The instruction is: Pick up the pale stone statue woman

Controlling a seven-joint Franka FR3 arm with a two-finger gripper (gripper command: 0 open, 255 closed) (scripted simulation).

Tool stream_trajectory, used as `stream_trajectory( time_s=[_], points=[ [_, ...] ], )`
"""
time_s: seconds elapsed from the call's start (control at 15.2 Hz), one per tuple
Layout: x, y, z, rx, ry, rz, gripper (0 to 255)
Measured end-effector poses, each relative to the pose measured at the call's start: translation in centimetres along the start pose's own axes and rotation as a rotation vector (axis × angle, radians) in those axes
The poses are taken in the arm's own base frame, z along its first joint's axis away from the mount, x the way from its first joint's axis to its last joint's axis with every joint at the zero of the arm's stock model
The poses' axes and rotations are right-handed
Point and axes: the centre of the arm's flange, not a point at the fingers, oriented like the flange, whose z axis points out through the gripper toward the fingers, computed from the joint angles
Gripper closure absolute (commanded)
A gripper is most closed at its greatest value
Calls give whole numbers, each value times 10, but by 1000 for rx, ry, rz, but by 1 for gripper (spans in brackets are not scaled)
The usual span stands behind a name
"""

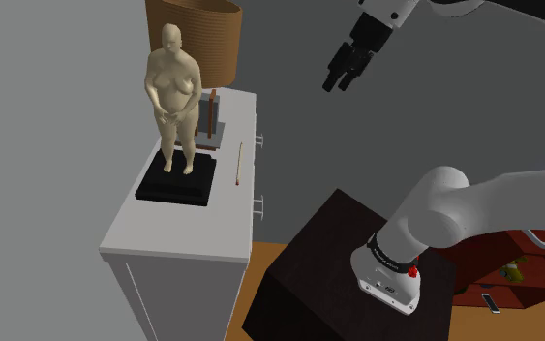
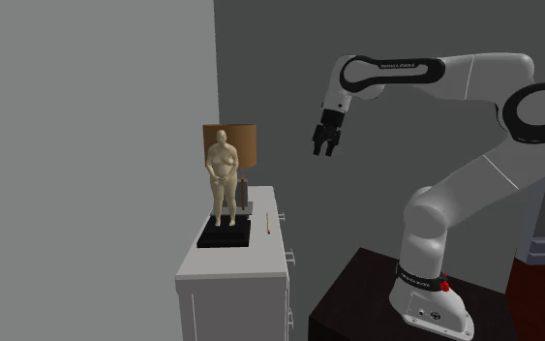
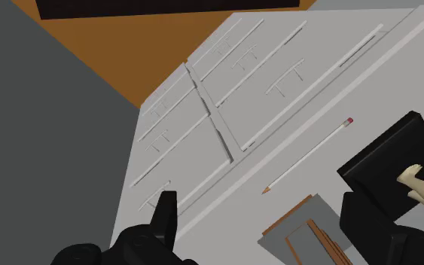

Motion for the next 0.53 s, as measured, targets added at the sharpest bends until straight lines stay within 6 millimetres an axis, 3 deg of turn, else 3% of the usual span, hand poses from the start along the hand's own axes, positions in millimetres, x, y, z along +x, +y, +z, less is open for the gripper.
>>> stream_trajectory(
  time_s=[0.13, 0.53],
  points=[
    [2, -4, 0, 0, 3, -8, 0],
    [32, -67, 10, 5, 42, -98, 0]
  ],
)
